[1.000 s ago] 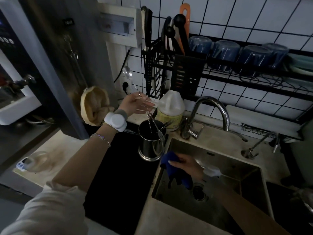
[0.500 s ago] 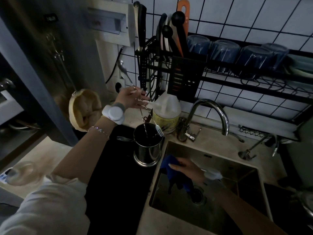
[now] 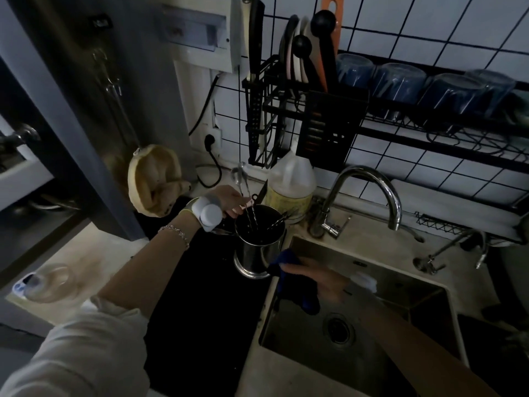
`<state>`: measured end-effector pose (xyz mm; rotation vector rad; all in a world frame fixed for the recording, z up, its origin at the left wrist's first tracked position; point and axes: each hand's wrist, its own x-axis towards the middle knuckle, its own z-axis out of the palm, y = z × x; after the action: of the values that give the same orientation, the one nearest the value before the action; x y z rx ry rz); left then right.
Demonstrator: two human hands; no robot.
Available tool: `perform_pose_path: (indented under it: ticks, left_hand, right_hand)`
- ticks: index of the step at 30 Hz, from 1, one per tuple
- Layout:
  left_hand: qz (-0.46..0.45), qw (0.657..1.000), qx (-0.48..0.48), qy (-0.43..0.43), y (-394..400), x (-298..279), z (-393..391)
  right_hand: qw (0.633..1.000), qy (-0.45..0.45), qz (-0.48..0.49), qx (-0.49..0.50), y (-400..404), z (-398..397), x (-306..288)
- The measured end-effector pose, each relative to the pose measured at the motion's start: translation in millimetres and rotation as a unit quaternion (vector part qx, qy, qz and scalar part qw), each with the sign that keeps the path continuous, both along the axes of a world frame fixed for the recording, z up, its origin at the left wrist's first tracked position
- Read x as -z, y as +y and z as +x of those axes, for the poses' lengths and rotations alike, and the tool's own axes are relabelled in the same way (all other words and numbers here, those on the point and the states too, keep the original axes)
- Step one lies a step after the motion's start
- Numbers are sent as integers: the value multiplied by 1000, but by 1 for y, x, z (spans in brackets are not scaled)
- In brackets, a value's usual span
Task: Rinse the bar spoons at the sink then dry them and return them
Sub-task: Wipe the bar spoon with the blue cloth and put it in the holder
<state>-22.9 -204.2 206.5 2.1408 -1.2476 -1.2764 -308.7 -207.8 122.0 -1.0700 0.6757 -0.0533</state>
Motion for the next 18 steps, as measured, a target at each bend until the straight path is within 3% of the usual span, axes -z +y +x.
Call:
perform_pose_path:
  ticks: [3,7,13,18]
  left_hand:
    - [-26,999,13,-42,9,-6,5]
    - [-104,980,26,-170,34,-12,10]
    - [-193,967,-128,-107,88,3,48]
    - [-221,926,-302,45,148,39,71]
  right_hand:
    - [1000,-21,-14,-17,1,6,0]
    - [998,-35,48,-13,6,20,3]
    - [993,-36,102,-41,27,46,0]
    - [983,31,177,32,47,74,10]
